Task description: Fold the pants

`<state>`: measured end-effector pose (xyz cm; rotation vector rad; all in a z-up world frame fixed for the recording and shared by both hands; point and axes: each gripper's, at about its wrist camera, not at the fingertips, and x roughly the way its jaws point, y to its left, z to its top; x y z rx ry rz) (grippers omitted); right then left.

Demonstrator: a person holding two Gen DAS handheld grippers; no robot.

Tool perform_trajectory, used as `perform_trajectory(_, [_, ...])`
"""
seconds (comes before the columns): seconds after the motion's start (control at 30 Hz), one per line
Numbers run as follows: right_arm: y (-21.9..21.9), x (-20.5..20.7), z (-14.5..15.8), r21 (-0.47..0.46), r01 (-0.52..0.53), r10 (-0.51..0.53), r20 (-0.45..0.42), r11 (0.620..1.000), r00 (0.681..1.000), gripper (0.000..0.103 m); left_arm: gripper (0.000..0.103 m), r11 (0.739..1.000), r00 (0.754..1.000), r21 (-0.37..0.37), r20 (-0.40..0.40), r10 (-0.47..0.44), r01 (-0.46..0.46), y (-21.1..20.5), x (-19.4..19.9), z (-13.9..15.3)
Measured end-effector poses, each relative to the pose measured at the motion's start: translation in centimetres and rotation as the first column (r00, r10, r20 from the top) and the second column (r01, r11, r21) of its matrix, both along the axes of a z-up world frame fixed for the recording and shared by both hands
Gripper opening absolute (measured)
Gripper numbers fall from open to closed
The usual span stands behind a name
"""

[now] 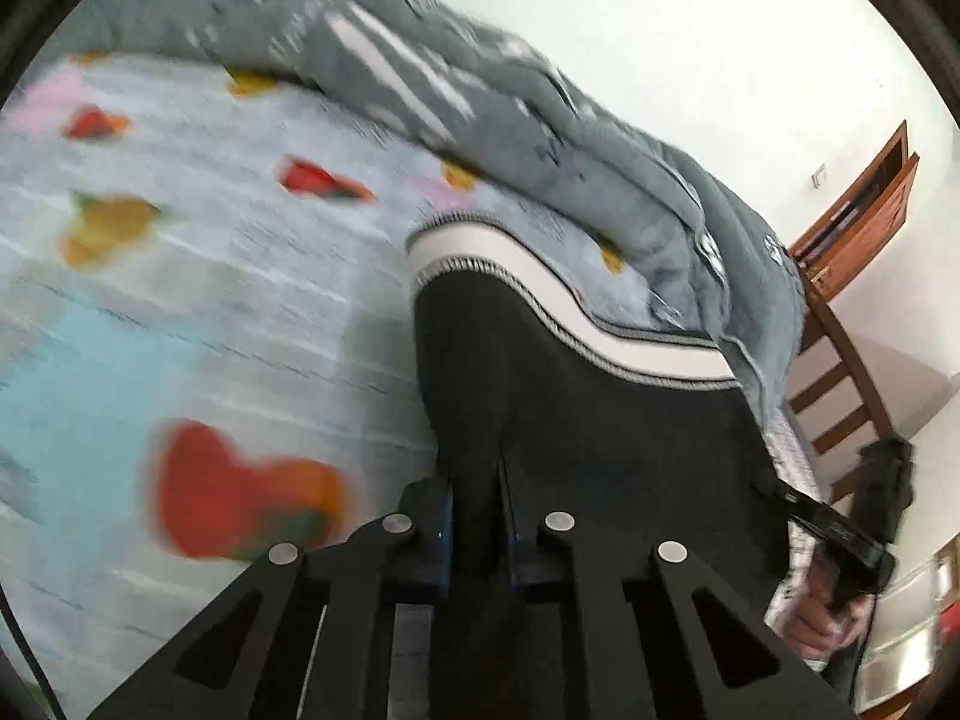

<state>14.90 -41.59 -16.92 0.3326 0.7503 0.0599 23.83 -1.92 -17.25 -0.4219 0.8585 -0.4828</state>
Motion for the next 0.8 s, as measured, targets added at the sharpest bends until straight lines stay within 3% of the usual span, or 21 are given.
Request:
perform_trajectory(0.23, [9.8,0.9,-2.2,0.024,-0.132,0.132,-0.006,0.991,0.991,0.033,0.012,0.986,0.993,0.115,0.039,0.113,-0.117,8.6,-0.2,1.8])
perform_trajectory(0.33, [11.8,1.3,-1.6,-0.013,-0.158,0.158,-0.025,0.987,0.987,0.036,0.019,0.987,0.992,0.097,-0.018,0.128,-0.125,11.4,-0.6,0.9])
perform_trajectory(0.4, [12.3,1.5,-0.1,-0.06,-0.142,0.143,0.019,0.988,0.99,0.038,0.022,0.983,0.988,0.102,-0.029,0.154,-0.151,12.9,-0.9,0.5])
perform_trajectory(0.47, [12.3,2.2,1.2,-0.091,-0.115,0.122,0.076,0.989,0.99,0.049,0.037,0.982,0.985,0.085,-0.022,0.17,-0.168,13.6,-1.2,0.3])
perform_trajectory(0.53, [12.4,4.5,1.6,-0.111,-0.099,0.108,0.076,0.989,0.991,0.05,0.054,0.978,0.978,0.042,-0.027,0.205,-0.204,14.5,-1.3,0.0])
perform_trajectory(0.57, [12.5,6.2,1.4,-0.118,-0.083,0.09,0.054,0.99,0.994,0.05,0.059,0.978,0.978,0.028,-0.031,0.209,-0.208,14.8,-1.4,-0.2])
perform_trajectory(0.63, [12.5,8.6,0.6,-0.099,-0.085,0.085,0.001,0.991,0.996,0.05,0.059,0.98,0.979,0.011,-0.033,0.201,-0.201,15.1,-1.6,-0.3])
perform_trajectory(0.7, [12.9,10.7,-0.9,-0.058,-0.147,0.141,-0.097,0.987,0.985,0.032,0.059,0.979,0.979,0.024,-0.009,0.202,-0.201,15.0,-1.8,0.0])
perform_trajectory(0.73, [13.4,10.7,-1.0,-0.089,-0.152,0.143,-0.094,0.984,0.985,0.027,0.059,0.979,0.979,0.033,0.008,0.202,-0.202,14.9,-2.0,0.2])
perform_trajectory(0.77, [14.1,9.7,-0.4,-0.157,-0.177,0.172,-0.045,0.972,0.984,0.012,0.059,0.979,0.979,0.04,0.016,0.201,-0.201,14.9,-2.2,0.3])
perform_trajectory(0.8, [14.3,8.5,0.5,-0.182,-0.211,0.215,0.006,0.96,0.977,0.012,0.059,0.978,0.98,0.053,0.027,0.199,-0.201,14.9,-2.3,0.6])
